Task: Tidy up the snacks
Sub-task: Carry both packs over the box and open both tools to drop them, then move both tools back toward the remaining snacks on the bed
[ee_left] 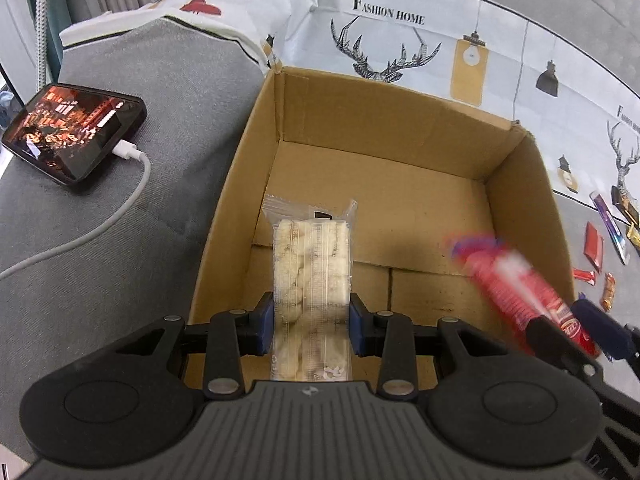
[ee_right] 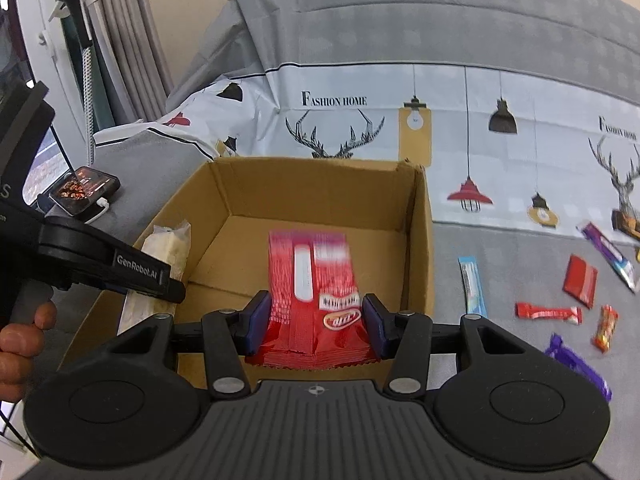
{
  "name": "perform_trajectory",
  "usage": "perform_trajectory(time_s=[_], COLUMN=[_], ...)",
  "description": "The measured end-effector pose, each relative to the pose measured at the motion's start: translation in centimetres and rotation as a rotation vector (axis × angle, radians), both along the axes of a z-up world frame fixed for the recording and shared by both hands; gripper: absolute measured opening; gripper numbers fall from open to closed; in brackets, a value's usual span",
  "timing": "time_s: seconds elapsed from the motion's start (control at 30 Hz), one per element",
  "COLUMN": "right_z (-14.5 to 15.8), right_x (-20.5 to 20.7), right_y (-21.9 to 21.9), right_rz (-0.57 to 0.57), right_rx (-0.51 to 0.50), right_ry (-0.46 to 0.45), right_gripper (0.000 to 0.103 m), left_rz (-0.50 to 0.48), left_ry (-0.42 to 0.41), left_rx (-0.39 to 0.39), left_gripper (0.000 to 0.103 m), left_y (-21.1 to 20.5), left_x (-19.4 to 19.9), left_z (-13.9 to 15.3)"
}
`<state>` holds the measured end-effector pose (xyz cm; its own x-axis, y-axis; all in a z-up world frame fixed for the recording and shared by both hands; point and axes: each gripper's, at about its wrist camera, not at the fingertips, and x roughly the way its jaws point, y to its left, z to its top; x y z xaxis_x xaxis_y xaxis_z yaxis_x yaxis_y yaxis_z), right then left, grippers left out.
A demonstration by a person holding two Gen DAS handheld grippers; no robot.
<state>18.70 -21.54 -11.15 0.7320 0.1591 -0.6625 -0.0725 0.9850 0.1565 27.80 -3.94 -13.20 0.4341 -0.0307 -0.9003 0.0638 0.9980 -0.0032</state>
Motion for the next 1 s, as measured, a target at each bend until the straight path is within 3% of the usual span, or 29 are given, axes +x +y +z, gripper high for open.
perform_trajectory(time_s=[0.03,0.07,0.13,0.17,0.2,0.23,0.27,0.33,0.4,0.57,0.77,1.0], right_z=[0.0,-0.1,-0.4,-0.4,-0.3,-0.2,-0.1,0.2,0.5,1.5,3.4,6.9], right_x=[0.3,0.6,1.1,1.3,1.3,1.2,1.1,0.4,-0.4,-3.2,-8.1,-14.0], right_y=[0.0,0.1,0.3,0.3,0.2,0.0,-0.2,-0.5,-0.5,-0.4,0.7,2.4], right_rz=[0.004,0.008,0.009,0.014,0.011,0.000,-0.008,-0.022,-0.035,-0.058,-0.057,-0.031], right_rx=[0.000,-0.006,-0.019,-0.022,-0.015,-0.003,0.006,-0.004,-0.019,-0.032,-0.017,-0.092], right_ry=[-0.003,-0.003,0.001,0.007,0.011,0.016,0.023,0.026,0.031,0.060,0.051,-0.098], right_gripper=[0.040,0.036,0.036,0.038,0.040,0.044,0.053,0.064,0.082,0.097,0.101,0.102], left_rz=[0.003,0.005,-0.009,-0.028,-0.037,-0.032,-0.020,-0.016,-0.034,-0.041,0.037,0.056], left_ry=[0.003,0.006,0.015,0.019,0.020,0.016,0.000,-0.043,-0.022,-0.040,-0.066,-0.152], left_rx=[0.003,0.008,0.008,0.000,-0.003,0.000,0.005,0.000,-0.011,0.029,0.062,0.043], left_gripper=[0.041,0.041,0.041,0.047,0.069,0.085,0.103,0.103,0.103,0.103,0.103,0.103], left_y=[-0.1,-0.1,-0.3,-0.4,-0.5,-0.4,-0.3,-0.1,-0.1,0.1,1.9,2.8], left_x=[0.3,0.5,1.0,1.2,1.1,1.0,0.8,0.0,-0.8,-5.2,-12.6,-18.3], left_z=[-0.2,-0.4,-0.7,-0.8,-0.7,-0.6,-0.3,0.4,0.8,2.3,4.3,7.2])
